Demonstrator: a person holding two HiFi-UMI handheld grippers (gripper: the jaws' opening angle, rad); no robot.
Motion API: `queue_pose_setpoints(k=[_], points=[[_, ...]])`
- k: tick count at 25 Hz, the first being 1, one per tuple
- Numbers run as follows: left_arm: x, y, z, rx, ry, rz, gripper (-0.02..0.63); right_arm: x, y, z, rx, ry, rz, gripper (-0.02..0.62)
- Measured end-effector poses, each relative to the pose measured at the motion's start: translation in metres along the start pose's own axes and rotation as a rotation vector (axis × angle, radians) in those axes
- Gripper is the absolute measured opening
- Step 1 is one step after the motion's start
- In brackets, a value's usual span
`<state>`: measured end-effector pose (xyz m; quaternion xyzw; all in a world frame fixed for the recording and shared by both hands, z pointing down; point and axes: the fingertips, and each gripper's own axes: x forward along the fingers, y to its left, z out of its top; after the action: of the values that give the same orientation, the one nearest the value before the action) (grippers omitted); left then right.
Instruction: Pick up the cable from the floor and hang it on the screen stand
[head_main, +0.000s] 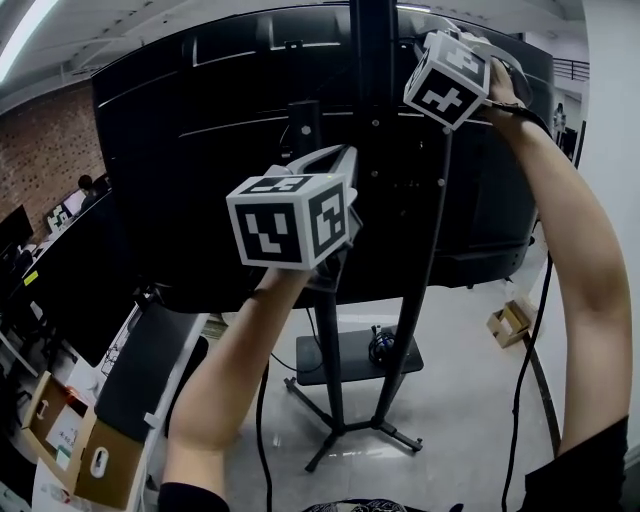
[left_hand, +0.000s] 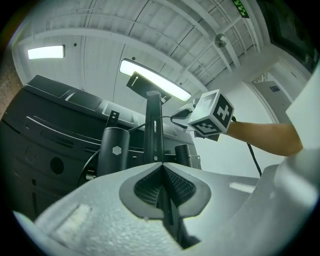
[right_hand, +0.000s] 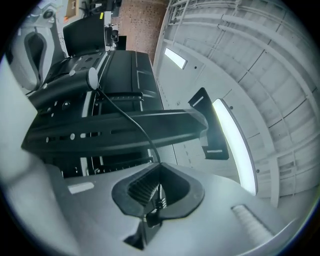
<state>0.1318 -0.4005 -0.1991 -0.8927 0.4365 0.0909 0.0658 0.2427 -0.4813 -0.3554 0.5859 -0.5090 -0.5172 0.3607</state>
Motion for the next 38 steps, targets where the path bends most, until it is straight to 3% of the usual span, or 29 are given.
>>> queue_pose_setpoints(k=[6, 10, 24, 33, 38], points=[[0.011, -0.016, -0.011, -0.016, 0.014, -0.027, -0.002, -0.013, -0.009, -0.056, 0.092, 0.043, 0.015, 0.014], [0.016, -0.026, -0.019, -0.026, 0.025, -0.043, -0.002, -0.015, 0.018, -0.083, 0.162, 0.06, 0.083, 0.014], [0.015, -0.044, -0.038, -0.006, 0.046, -0.07, -0.002, -0.018, 0.095, -0.118, 0.786, 0.083, 0.384, 0.015], [0.013, -0.037, -0.047, -0.035, 0.05, -0.067, -0.002, -0.022, 0.105, -0.116, 1.088, 0.021, 0.448, 0.015], [0.014, -0.031, -0.057, -0.06, 0.063, -0.06, -0.002, -0.024, 0.108, -0.114, 1.378, -0.115, 0.477, 0.015]])
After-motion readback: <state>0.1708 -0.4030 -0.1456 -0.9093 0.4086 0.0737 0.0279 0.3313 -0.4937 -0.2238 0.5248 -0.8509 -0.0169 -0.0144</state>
